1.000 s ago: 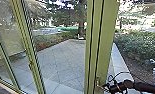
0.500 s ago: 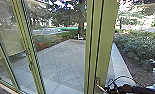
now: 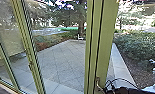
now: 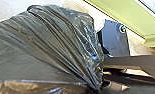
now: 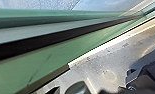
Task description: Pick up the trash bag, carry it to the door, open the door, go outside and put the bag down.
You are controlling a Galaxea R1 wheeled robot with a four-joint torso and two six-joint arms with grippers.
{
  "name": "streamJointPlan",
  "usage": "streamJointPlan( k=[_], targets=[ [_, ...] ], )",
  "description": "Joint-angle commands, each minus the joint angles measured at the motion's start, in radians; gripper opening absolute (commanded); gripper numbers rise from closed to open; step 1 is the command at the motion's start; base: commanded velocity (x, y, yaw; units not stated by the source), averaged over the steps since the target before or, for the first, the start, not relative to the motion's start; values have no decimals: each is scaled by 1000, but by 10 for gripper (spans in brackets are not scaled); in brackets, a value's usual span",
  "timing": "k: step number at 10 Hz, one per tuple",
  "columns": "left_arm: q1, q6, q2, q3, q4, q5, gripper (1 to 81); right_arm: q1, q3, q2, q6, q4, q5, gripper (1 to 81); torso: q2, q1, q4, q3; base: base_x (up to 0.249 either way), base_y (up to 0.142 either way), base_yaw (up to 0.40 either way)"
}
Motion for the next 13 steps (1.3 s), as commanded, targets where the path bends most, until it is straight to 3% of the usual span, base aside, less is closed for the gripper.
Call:
streamJointPlan(
  k=[1,2,4,8,9,10,13],
  targets=[
    [-37,3,-15,9,-18,61,10,55,-33,26,47,18,-2,811,0,0,0,0,0,0,0],
    [-37,3,-15,9,-20,61,10,60,-39,26,47,18,1,811,0,0,0,0,0,0,0],
    [-37,3,-17,9,-20,61,10,60,-33,12,45,12,56,811,0,0,0,-78,0,0,0],
    [-37,3,-17,9,-20,61,10,74,-30,0,44,12,85,811,-2,-3,-1,-187,0,0,0],
    [-35,3,-20,9,-20,63,10,88,-30,-6,42,12,88,811,-3,-3,-1,-197,0,0,0],
    [-35,3,-24,9,-20,64,10,103,-28,-15,42,12,91,811,-3,-4,-1,-153,0,0,0],
    [-29,3,-31,9,-20,69,10,150,-20,-34,42,13,88,811,-3,-4,-2,-186,0,0,0]
  ],
)
